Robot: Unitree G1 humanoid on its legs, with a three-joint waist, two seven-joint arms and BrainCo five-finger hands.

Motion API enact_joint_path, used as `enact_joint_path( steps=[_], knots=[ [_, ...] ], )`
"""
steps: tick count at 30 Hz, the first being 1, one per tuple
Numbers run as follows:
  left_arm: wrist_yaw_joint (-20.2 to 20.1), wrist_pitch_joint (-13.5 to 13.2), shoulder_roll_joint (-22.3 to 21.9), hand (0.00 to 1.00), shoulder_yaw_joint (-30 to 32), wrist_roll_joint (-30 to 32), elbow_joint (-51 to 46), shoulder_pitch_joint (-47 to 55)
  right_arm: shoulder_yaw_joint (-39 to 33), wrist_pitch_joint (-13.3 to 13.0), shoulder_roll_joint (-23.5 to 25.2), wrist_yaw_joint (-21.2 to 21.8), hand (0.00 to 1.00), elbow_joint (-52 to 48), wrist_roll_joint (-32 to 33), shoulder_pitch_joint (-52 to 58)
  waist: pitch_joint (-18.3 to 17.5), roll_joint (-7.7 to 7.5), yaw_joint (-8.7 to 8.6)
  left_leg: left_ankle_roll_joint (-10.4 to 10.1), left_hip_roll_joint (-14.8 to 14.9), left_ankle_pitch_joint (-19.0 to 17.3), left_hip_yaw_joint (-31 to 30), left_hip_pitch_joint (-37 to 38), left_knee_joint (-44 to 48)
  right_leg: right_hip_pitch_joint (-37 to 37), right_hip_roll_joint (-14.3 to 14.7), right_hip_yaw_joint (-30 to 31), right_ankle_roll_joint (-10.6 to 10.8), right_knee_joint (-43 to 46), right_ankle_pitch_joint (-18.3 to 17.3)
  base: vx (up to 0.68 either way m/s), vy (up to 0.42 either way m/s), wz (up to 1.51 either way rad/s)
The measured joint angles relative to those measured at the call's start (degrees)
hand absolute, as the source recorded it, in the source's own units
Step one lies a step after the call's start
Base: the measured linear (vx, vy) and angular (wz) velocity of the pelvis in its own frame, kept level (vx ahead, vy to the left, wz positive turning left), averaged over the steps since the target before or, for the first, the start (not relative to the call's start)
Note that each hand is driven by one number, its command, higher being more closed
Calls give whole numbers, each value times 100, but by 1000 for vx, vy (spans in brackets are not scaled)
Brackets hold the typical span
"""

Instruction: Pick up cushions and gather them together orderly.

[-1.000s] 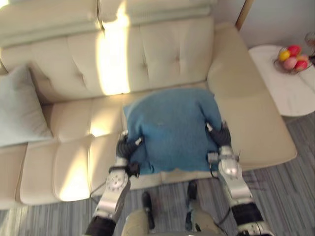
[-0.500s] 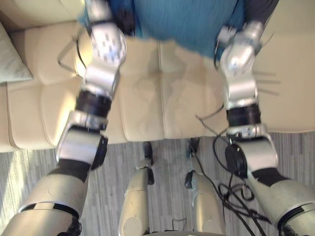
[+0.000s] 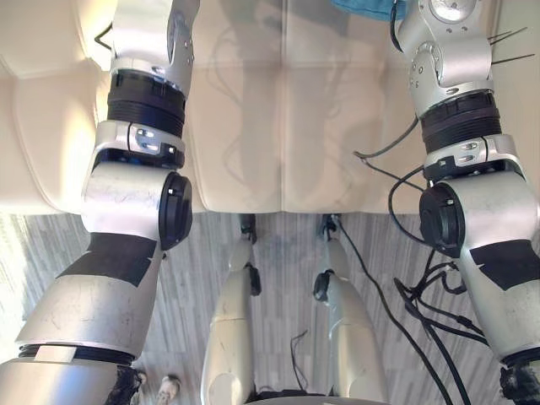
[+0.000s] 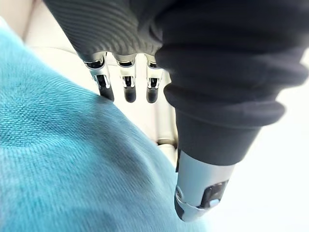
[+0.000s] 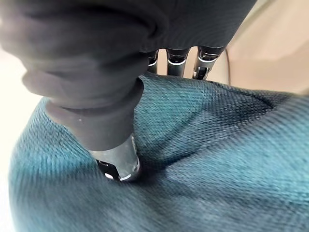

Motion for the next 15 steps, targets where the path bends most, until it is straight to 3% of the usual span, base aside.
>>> enact_joint_path(
  steps=[7, 11, 15],
  knots=[
    [-354, 19, -513, 0, 21, -440, 204, 1284, 136, -157, -3, 208, 0, -41, 412, 95, 86, -4, -41, -9, 52, 6, 135, -62, -32, -103, 39, 8, 0, 2, 0, -2, 38, -4],
    [-372, 1, -469, 0, 187, -604, -189, 1945, 54, -325, -227, 212, 0, -1255, 405, 1152, 86, -4, 2, -9, 125, 6, 245, 76, -36, -44, 98, 93, 0, 79, -2, -25, 11, -10],
    [-377, -76, -69, 0, 231, -606, -1044, 2810, -509, -409, -425, 207, 0, -2408, 312, 2535, 85, -4, 4, -9, 189, 4, 349, 400, -96, 152, 151, 202, 2, 190, -4, -43, 0, -13]
  ],
)
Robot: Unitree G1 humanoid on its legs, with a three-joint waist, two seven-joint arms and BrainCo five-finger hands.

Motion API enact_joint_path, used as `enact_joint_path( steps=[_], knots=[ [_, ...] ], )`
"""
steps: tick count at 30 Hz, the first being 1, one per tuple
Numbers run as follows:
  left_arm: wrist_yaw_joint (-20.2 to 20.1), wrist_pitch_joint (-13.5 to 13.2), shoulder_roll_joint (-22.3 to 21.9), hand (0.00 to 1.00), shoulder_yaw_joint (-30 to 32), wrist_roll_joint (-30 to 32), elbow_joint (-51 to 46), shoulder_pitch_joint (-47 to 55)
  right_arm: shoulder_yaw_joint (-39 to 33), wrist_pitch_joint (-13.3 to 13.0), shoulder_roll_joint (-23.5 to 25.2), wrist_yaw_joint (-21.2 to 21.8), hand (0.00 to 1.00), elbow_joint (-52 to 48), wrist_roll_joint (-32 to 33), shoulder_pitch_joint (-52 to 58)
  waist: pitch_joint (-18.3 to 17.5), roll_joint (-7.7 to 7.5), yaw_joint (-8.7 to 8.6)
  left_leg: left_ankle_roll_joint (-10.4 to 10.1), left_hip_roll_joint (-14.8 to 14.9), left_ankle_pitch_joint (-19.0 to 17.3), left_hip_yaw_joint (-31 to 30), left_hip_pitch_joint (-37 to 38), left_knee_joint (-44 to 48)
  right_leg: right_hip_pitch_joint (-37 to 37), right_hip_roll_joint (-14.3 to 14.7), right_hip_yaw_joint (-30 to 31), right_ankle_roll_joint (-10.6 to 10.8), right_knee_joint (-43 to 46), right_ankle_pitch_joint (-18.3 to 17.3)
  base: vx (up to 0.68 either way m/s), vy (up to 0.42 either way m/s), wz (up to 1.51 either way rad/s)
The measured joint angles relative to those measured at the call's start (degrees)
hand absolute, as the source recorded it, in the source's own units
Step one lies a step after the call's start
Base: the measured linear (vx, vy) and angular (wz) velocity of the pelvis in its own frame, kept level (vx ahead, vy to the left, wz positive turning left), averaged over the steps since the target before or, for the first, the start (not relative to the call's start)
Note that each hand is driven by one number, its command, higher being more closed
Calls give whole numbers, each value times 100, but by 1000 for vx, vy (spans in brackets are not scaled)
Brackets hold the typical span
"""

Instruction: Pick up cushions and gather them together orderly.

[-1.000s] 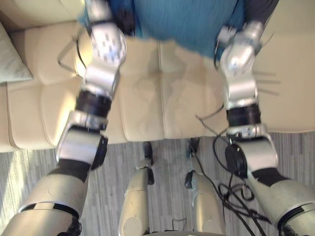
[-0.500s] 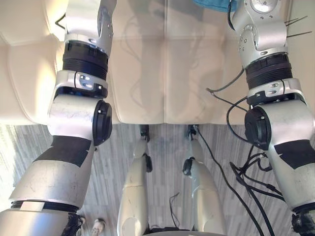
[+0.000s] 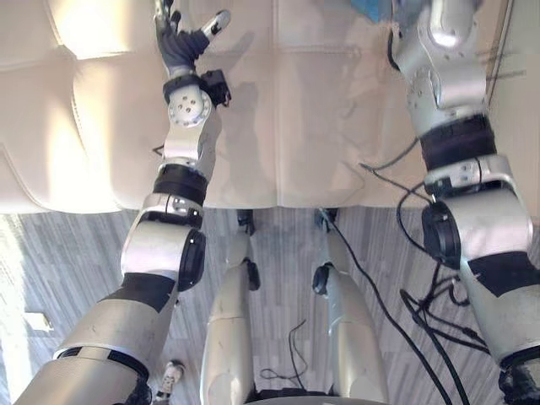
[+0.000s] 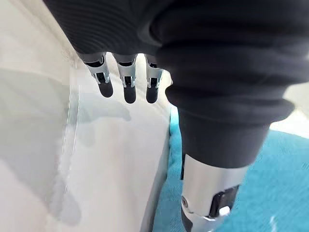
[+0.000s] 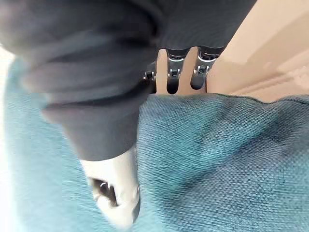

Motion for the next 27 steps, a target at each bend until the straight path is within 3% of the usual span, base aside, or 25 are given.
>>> enact_joint_path(
  steps=[3, 5, 7, 11, 15, 21, 24, 27],
  knots=[
    [-52, -175, 232, 0, 3, -15, -1010, 984, -457, -136, -59, 5, 0, -867, -2, 1480, -4, -5, -17, 1, 18, -9, 51, 409, -33, 369, 17, 103, 78, 22, -91, -47, -23, -3],
    [-238, -318, 206, 0, -8, -44, -1795, 1899, -544, -207, -44, 67, 0, -1430, -82, 2672, -12, -20, -37, 12, -16, -78, 73, 740, -1, 755, 0, 204, 50, 34, -463, -25, -45, 8],
    [-417, -432, 153, 0, -8, -46, -2314, 2802, -473, -205, 173, 276, 0, -1584, -322, 3610, -22, -35, 2, -21, 66, -159, 110, 1073, 71, 1077, 65, 250, 54, 53, -560, -5, -66, -9],
    [-992, -424, -409, 0, -255, -30, -2487, 4933, -316, -180, 797, 819, 0, -1347, -934, 5667, -525, -108, 19, -77, 190, -358, 196, 1734, 89, 1678, 221, 318, 1, 79, -802, 51, -62, -15],
    [-1655, -235, -742, 0, -731, 389, -1624, 6038, -262, -69, 1143, 1323, 0, -120, -1711, 6785, -1105, -172, 1, -108, 236, -601, 262, 2548, 193, 2360, 265, 388, 62, 286, -1070, 101, -18, -14],
    [-2159, -9, -873, 0, -445, 1006, 551, 6524, -549, 84, 1227, 1784, 0, 2158, -2017, 7151, -1723, -160, -144, -28, -7, -863, 441, 3650, -51, 3250, 117, 632, 225, 220, -1231, 73, 57, -11],
    [-2235, 45, -870, 0, -322, 1219, 939, 6763, -638, 139, 1225, 1857, 0, 2427, -2164, 7223, -1732, -156, -140, -30, -55, -1012, 685, 3980, -9, 3413, 74, 860, 290, 320, -1273, 15, 75, -41],
    [-2251, 94, -869, 0, -303, 1391, 1048, 7007, -633, 164, 1204, 1907, 0, 2571, -2270, 7369, -1730, -149, -168, 58, -116, -1119, 753, 4119, 251, 3146, -62, 935, 413, 1374, -1670, -19, 79, -8]
  ],
)
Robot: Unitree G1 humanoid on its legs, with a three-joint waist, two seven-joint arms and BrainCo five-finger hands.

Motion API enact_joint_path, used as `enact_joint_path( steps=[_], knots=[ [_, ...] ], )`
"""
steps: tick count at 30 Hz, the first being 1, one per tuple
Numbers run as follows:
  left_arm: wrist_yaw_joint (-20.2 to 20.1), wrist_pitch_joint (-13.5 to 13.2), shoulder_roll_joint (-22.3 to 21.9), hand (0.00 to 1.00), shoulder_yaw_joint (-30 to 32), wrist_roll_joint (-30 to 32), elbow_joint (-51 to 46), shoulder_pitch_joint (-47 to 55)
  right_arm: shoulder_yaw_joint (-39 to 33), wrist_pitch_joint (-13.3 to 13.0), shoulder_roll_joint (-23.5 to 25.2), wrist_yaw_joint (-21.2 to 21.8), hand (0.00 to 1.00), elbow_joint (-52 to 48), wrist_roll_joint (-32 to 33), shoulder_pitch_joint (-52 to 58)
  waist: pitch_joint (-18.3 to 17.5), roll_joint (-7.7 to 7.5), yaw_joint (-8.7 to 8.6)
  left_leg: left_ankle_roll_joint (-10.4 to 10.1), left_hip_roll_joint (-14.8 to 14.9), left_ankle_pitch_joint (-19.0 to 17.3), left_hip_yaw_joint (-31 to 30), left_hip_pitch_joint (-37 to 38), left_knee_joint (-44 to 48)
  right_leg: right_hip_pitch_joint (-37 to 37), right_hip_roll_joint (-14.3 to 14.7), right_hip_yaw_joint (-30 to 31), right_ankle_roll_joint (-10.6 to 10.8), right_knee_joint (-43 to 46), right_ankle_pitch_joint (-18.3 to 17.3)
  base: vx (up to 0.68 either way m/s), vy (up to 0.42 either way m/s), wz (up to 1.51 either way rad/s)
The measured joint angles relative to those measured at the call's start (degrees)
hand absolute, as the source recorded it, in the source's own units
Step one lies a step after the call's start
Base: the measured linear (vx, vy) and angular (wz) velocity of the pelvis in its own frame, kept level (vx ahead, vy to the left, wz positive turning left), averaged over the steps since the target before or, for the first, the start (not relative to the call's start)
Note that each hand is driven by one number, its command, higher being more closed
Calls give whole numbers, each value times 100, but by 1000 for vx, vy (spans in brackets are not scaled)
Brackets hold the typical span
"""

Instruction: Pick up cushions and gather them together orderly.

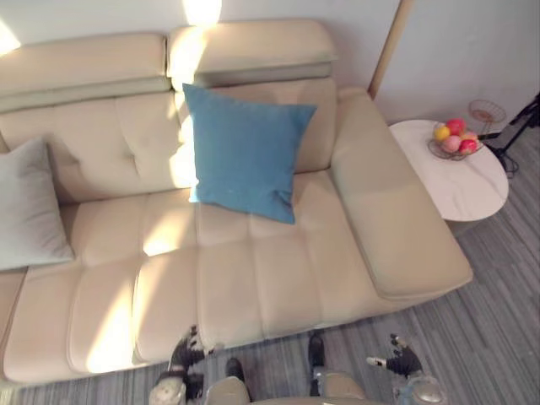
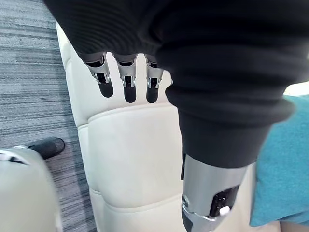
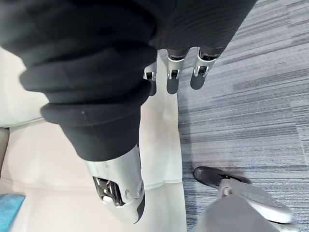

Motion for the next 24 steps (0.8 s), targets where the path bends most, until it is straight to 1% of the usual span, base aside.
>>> enact_joint_path(
  steps=[1, 2, 3, 4, 5, 6, 7, 8, 9, 10, 11, 12, 13, 14, 15, 16, 17, 18, 19, 20, 21, 22, 23, 24],
  knots=[
    [-3, -1, -16, 0, 11, 45, -18, -10, 10, 2, 1, 5, 0, 14, 2, 37, -37, 36, 43, 92, 89, 21, 71, -93, 91, -148, -9, 72, 191, 319, -55, -62, 15, 3],
    [0, -12, -21, 0, 58, 46, -55, -14, 16, 14, 30, 8, 0, 29, 2, -36, -34, 58, 36, 97, 123, 22, 60, -149, 146, -361, -66, 139, 182, 1006, -368, -109, -33, 24],
    [12, -9, 17, 0, 60, 46, -78, -37, 38, 23, 101, 15, 0, 26, 6, -21, -28, 9, -15, 96, 62, 24, -63, -188, 267, -701, -208, 153, 173, 2713, -951, -87, -135, 56],
    [14, 1, 79, 0, 61, 45, -188, -25, 46, 23, 184, 20, 0, 43, 8, 68, -36, -53, -6, 99, 22, 27, -217, -214, 446, -721, -310, 278, 414, 3854, -1203, -45, -141, 74],
    [32, 2, 119, 0, 65, 44, -345, -12, 120, 22, 211, 25, 0, 43, 10, 136, -85, -150, 10, 98, 5, 28, -331, -373, 643, -673, -326, 417, 454, 4271, -1229, -35, -210, 68],
    [38, 3, 142, 0, 64, 42, -460, -9, 192, 22, 204, 33, 0, 31, 8, 141, -118, -205, 28, 97, -1, 28, -396, -543, 800, -579, -316, 501, 511, 4267, -1264, -90, -270, 68],
    [92, -12, 133, 0, 76, 42, -655, -67, 226, 20, 152, 23, 0, -1, 13, 22, -117, -243, 39, 36, 64, 67, -539, -916, 1059, -400, -193, 516, 492, 3787, -1709, -193, -316, 49],
    [153, -11, -54, 0, 69, 42, -731, -162, 192, 14, 61, -13, 0, -114, 19, -117, -56, -48, 129, -82, 235, 191, -590, -1139, 1052, -267, -13, 369, 324, 3239, -1898, -217, -234, 25],
    [148, -13, -143, 0, 37, 42, -782, -224, 186, 0, 31, -26, 0, -236, 22, -158, -22, 35, 224, -108, 336, 310, -586, -1220, 983, -165, 49, 250, 161, 2913, -2011, -264, -217, -16],
    [151, -18, -226, 0, -33, 38, -909, -221, 195, -32, 19, -31, 0, -430, 22, -219, 9, 64, 325, -188, 409, 502, -568, -1402, 902, -149, 79, 37, -146, 2450, -2268, -308, -218, -8],
    [143, 0, -320, 0, -78, 34, -898, -251, 212, -41, -31, -24, 0, -457, 21, -329, 143, 235, 304, -233, 505, 736, -675, -1446, 761, -144, 209, -92, -356, 2340, -2216, -398, -254, 9],
    [138, -3, -335, 0, -124, 33, -901, -237, 206, -23, -40, -24, 0, -431, 21, -326, 167, 232, 264, -277, 524, 874, -704, -1392, 544, -158, 221, -190, -425, 2280, -2145, -335, -174, 31],
    [132, -9, -337, 0, -150, 35, -905, -232, 192, 5, -45, -29, 0, -390, 21, -316, 161, 244, 207, -280, 505, 897, -676, -1305, 395, -156, 221, -275, -502, 2215, -2065, -277, -140, 36],
    [127, -9, -336, 0, -149, 35, -904, -182, 129, 9, -59, -33, 0, -385, 21, -339, 145, 272, 134, -234, 430, 847, -669, -1229, 527, -180, 201, -341, -555, 2029, -1894, -225, -114, 26],
    [127, -12, -321, 0, -145, 35, -904, -192, 115, 9, -100, -35, 0, -362, 20, -363, 143, 269, 131, -48, 340, 622, -632, -1230, 761, -228, 187, -336, -589, 1807, -1712, -224, -107, 15],
    [127, -14, -305, 0, -145, 35, -904, -205, 115, 7, -128, -33, 0, -329, 20, -401, 141, 270, 133, 58, 307, 514, -604, -1250, 922, -252, 177, -328, -607, 1652, -1589, -209, -59, -3],
    [111, -15, -270, 0, -146, 35, -902, -213, 104, 10, -189, -18, 0, -253, 17, -468, 138, 275, 130, 238, 280, 280, -465, -1245, 1231, -282, 175, -293, -642, 1274, -1309, -183, -17, -5],
    [83, -14, -251, 0, -146, 35, -892, -210, 88, 10, -227, -16, 0, -234, 16, -477, 127, 292, 132, 248, 256, 112, -359, -1078, 1267, -279, 165, -276, -616, 1022, -1101, -171, 12, -5],
    [55, -14, -246, 0, -146, 35, -880, -202, 78, 10, -248, -17, 0, -229, 16, -479, 127, 292, 130, 240, 213, 24, -343, -933, 1202, -269, 154, -269, -588, 918, -1012, -170, 55, 0],
    [13, -14, -246, 0, -149, 37, -799, -206, -22, 10, -280, -14, 0, -212, 12, -472, 102, 332, 101, 187, 78, -44, -353, -561, 720, -238, 141, -278, -499, 703, -864, -139, 97, 13],
    [12, -14, -243, 0, -147, 44, -777, -202, -104, 13, -311, -21, 0, -204, 8, -470, 13, 481, -8, 99, 2, 0, -364, -308, 20, -243, 180, -345, -389, 531, -750, -149, 153, 19],
    [10, -13, -216, 0, -147, 48, -717, -212, -150, 14, -301, -28, 0, -181, 8, -477, -12, 513, -30, -15, -14, 78, -376, -232, -255, -250, 165, -359, -351, 450, -676, -134, 171, 20],
    [12, -7, -173, 0, -149, 49, -651, -285, -213, 22, -287, -20, 0, -164, 5, -474, -12, 478, -45, 48, -101, 218, -366, -175, -503, -157, 108, -385, -235, 163, -432, -91, 121, 11],
    [13, -7, -155, 0, -148, 53, -648, -289, -242, 23, -277, -20, 0, -161, 5, -458, -14, 474, -56, 56, -126, 235, -366, -157, -548, -58, 91, -415, -194, -11, -321, -45, 53, 6]
  ],
)
